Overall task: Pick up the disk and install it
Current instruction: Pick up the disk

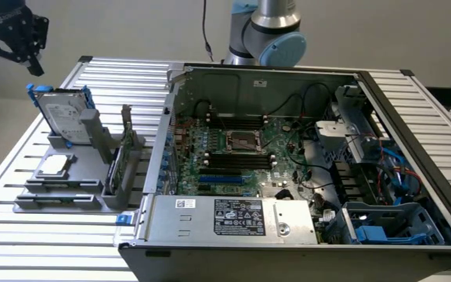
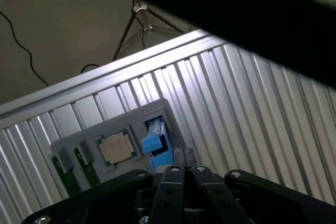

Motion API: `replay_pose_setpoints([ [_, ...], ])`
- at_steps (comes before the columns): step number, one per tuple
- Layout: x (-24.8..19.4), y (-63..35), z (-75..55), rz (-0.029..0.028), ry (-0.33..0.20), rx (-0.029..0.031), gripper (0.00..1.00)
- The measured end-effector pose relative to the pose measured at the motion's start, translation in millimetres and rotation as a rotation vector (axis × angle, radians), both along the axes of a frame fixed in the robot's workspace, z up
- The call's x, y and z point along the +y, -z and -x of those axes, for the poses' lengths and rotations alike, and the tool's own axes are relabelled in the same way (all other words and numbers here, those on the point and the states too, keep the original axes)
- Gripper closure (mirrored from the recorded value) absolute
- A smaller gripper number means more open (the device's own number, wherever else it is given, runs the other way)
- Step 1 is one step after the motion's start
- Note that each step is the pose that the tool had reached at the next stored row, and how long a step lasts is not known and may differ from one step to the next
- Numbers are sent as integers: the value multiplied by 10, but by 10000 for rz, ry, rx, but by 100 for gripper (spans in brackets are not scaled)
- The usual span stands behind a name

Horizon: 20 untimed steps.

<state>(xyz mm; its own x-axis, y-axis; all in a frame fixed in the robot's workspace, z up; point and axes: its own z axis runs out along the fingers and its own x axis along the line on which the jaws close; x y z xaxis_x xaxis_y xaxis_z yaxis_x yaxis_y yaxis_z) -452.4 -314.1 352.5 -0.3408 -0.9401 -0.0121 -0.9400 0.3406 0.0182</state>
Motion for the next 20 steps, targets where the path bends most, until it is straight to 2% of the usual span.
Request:
replay_pose_setpoints([
  [14, 0, -27, 0, 0, -2536, -1, 89],
  [20, 0, -30, -19, 0, -3348, 0, 89],
])
